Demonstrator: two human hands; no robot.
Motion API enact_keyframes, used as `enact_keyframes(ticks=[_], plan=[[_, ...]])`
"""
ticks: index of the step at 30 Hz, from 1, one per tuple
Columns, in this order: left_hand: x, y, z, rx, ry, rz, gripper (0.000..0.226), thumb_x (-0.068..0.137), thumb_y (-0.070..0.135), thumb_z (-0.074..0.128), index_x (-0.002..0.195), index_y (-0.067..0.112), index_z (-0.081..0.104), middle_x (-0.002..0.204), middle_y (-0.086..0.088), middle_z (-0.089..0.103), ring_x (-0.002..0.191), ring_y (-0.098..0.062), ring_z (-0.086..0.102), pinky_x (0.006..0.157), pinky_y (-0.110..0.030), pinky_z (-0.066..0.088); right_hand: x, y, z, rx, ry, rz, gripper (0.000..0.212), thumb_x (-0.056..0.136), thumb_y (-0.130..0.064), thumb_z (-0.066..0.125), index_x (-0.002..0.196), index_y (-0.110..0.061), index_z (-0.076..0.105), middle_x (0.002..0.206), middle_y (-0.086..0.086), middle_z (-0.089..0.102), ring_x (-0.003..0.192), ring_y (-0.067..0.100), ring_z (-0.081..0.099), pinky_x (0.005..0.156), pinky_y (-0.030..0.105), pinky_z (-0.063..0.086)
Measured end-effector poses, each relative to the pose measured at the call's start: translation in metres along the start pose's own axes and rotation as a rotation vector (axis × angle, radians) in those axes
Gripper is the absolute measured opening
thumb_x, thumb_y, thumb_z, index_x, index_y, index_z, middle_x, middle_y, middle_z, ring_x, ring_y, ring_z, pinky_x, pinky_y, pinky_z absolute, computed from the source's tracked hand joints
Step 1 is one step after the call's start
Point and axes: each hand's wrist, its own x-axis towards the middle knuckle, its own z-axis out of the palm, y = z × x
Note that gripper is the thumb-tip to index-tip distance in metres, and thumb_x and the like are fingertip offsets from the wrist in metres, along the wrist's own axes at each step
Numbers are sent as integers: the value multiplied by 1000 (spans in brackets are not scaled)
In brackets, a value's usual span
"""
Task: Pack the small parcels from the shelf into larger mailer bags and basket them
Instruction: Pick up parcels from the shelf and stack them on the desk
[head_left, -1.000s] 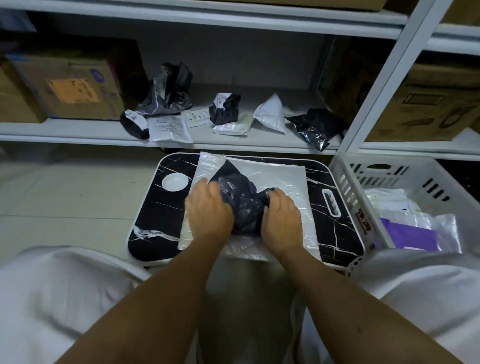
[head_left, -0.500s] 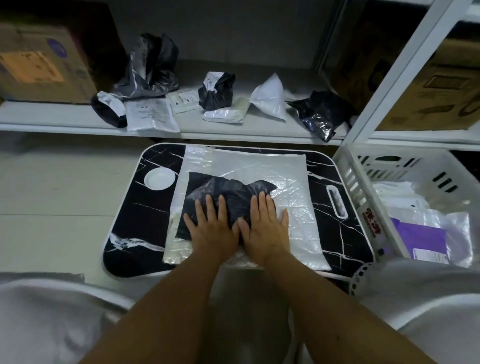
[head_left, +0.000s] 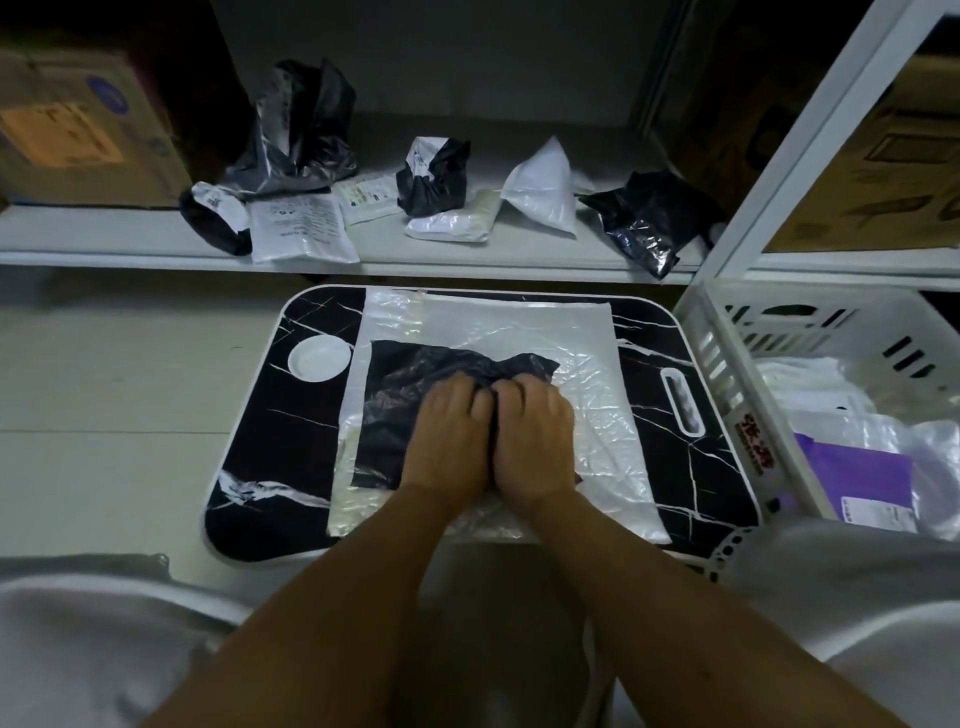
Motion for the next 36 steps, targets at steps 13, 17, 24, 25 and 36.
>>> enact_keyframes(ticks=[13, 17, 24, 25, 36], plan=[[12, -34, 4, 31, -578, -409, 71, 90, 72, 11, 151, 39, -2, 161, 1, -11, 146, -33, -15, 111, -67, 0, 1, 19, 9, -124, -567, 84, 61, 100, -51, 23, 154, -25, 10, 163, 9, 2, 149, 25, 2, 117, 54, 7], [16, -26, -4, 12, -545, -616, 70, 94, 64, 8, 154, 28, -1, 160, -10, -12, 146, -37, -13, 111, -66, -1, 10, 17, 5, -116, -508, 128, 60, 99, -51, 30, 150, -19, 27, 158, 15, 21, 146, 30, 18, 115, 53, 14], [23, -22, 6, 48, -409, -121, 56, 102, 39, 23, 154, 20, 10, 162, -2, 2, 149, -20, -6, 119, -51, 3, 28, 11, 10, -72, -464, -70, 44, 102, -34, 31, 145, -25, 37, 160, 0, 21, 149, 22, 10, 117, 49, 14], [24, -26, 7, 19, -460, -185, 56, 102, 42, 19, 154, 23, 9, 162, 1, 1, 149, -20, -6, 118, -54, 3, 32, 16, 10, -68, -543, -3, 48, 103, -41, 25, 149, -29, 29, 162, -1, 12, 150, 20, 3, 117, 53, 9], [40, -50, -1, 63, -222, -480, 38, 99, 29, 38, 136, 18, 39, 143, -3, 39, 138, -23, 28, 113, -59, 15, 53, 21, 12, 118, -109, 440, 33, 100, -29, 46, 128, -11, 49, 126, 12, 52, 115, 30, 48, 91, 41, 41]])
